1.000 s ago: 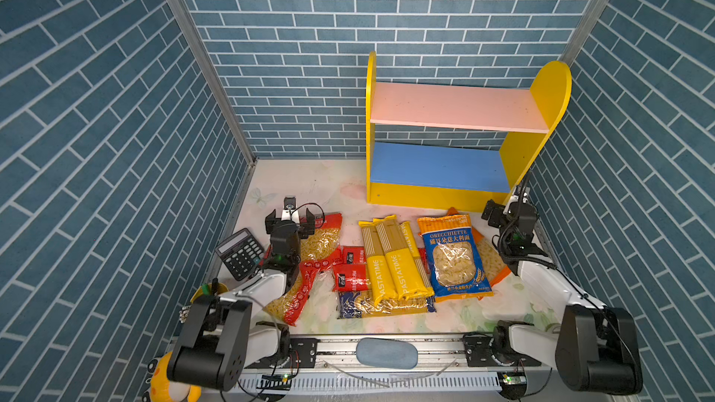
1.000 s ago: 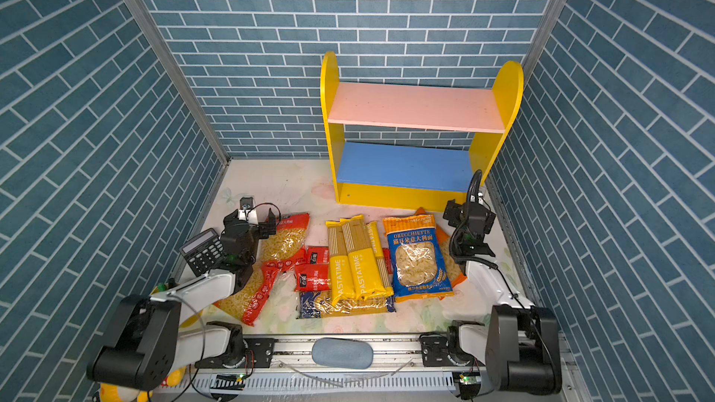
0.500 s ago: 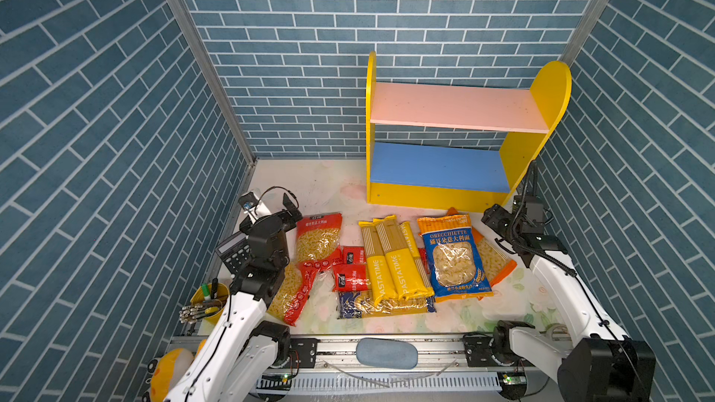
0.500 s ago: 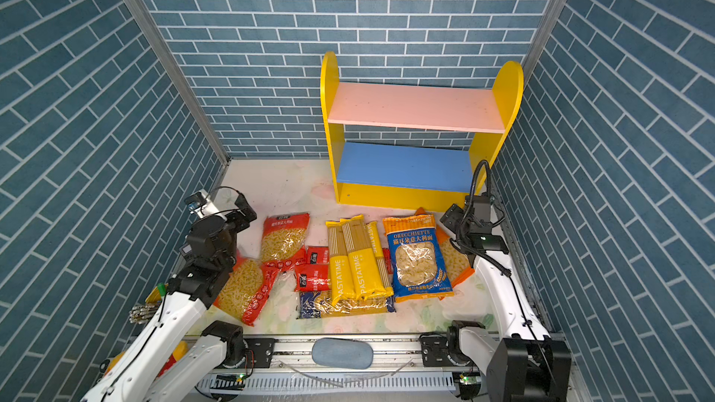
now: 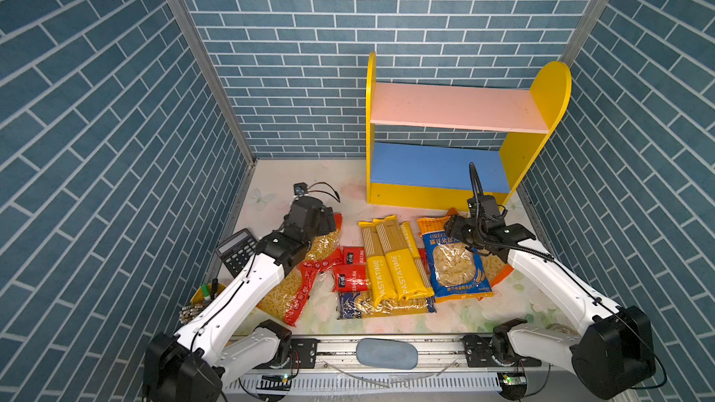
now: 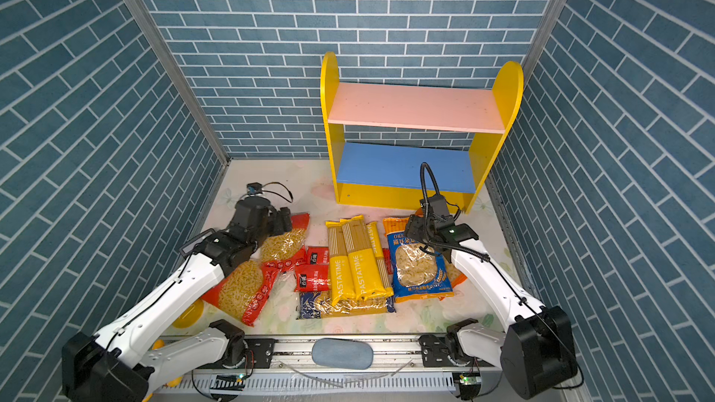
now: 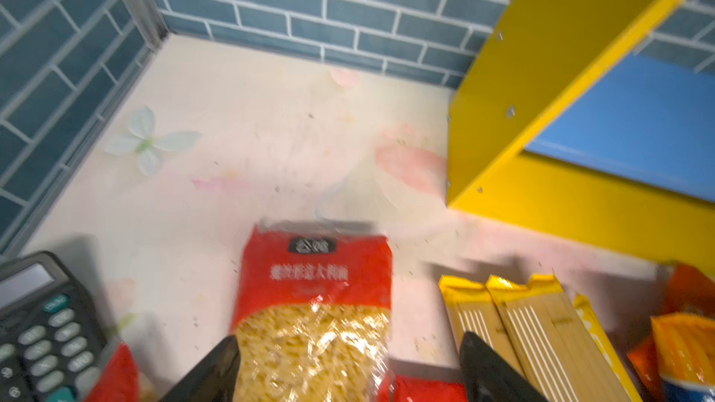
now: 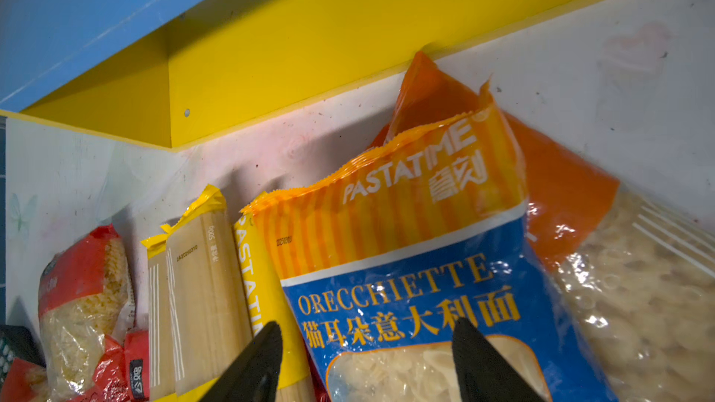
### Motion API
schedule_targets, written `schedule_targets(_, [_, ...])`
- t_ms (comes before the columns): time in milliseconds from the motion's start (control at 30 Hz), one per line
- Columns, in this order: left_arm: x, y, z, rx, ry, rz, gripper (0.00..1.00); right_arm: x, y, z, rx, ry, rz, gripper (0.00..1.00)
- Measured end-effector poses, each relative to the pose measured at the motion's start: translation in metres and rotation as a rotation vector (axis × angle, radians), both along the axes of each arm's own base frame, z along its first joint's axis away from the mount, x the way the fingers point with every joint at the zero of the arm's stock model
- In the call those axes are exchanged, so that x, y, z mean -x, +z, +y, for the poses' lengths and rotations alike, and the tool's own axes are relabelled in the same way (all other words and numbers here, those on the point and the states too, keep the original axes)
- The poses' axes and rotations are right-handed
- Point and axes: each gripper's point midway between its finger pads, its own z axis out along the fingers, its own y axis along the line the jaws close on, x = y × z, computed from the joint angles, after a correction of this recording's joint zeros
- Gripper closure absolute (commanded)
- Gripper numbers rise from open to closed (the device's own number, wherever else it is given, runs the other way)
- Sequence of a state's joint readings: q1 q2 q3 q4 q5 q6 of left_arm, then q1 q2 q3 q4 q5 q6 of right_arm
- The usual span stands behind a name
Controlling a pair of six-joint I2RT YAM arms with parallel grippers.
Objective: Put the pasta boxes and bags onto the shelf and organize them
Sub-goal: 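Reach both grippers to the yellow PASTATIME spaghetti pack in the pile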
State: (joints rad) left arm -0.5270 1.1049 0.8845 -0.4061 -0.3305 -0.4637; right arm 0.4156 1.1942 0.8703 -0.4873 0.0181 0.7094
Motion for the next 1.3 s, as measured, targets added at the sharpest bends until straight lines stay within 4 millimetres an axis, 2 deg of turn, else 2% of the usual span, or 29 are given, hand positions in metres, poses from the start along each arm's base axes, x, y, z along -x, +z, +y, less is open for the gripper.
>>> schedule_targets(67, [0.004, -0.006, -0.018, -0.042, -0.047, 0.019, 0.0, 0.003, -0.004, 0.008, 0.002, 0.022, 0.012, 0.28])
schedule_targets(133, [0.005, -0.01, -0.024, -0.068, -0.054, 0.023, 0.0, 0.007, -0.008, 0.018, 0.0, 0.049, 0.029, 0.28])
schedule_targets(233, [0.006, -0.008, -0.008, -0.062, 0.008, -0.002, 0.01, 0.015, -0.012, 0.031, -0.004, 0.092, 0.046, 0.28])
schedule_targets(300, [0.006, -0.007, 0.011, 0.025, 0.048, -0.036, 0.13, 0.02, -0.011, 0.036, -0.01, 0.116, 0.053, 0.32])
schedule_targets(367, [0.008, -0.009, 0.028, 0.097, 0.081, -0.059, 0.2, 0.023, -0.009, 0.037, -0.019, 0.13, 0.052, 0.4])
schedule_targets(433, [0.007, -0.011, 0.025, 0.138, 0.063, -0.038, 0.25, 0.027, -0.005, 0.04, -0.035, 0.149, 0.05, 0.53])
schedule_targets(500, [0.002, -0.011, 0.003, 0.171, -0.008, -0.004, 0.26, 0.031, -0.003, 0.044, -0.058, 0.173, 0.058, 0.64])
schedule_targets(600, [0.002, -0.022, -0.04, 0.192, -0.125, 0.057, 0.25, 0.037, -0.003, 0.054, -0.098, 0.209, 0.082, 0.65])
schedule_targets(667, [0.014, -0.031, -0.072, 0.206, -0.212, 0.1, 0.24, 0.041, -0.002, 0.06, -0.127, 0.227, 0.095, 0.62])
schedule_targets(733, [0.025, -0.038, -0.098, 0.233, -0.28, 0.139, 0.24, 0.044, -0.001, 0.068, -0.167, 0.243, 0.113, 0.55])
schedule_targets(800, [0.031, -0.043, -0.122, 0.284, -0.329, 0.173, 0.29, 0.045, -0.003, 0.08, -0.23, 0.266, 0.135, 0.48])
schedule_targets(867, [0.035, -0.05, -0.141, 0.33, -0.36, 0.209, 0.33, 0.047, -0.009, 0.093, -0.292, 0.294, 0.168, 0.46])
schedule_targets(1000, [0.044, -0.064, -0.174, 0.373, -0.417, 0.283, 0.39, 0.055, -0.027, 0.109, -0.363, 0.337, 0.265, 0.45])
schedule_targets(1067, [0.05, -0.071, -0.188, 0.403, -0.439, 0.324, 0.45, 0.058, -0.031, 0.115, -0.388, 0.36, 0.297, 0.46])
schedule_targets(1167, [0.056, -0.08, -0.201, 0.46, -0.455, 0.377, 0.49, 0.063, -0.034, 0.121, -0.418, 0.385, 0.326, 0.46])
schedule_targets(1300, [0.061, -0.09, -0.209, 0.532, -0.443, 0.424, 0.49, 0.068, -0.036, 0.125, -0.448, 0.41, 0.353, 0.46])
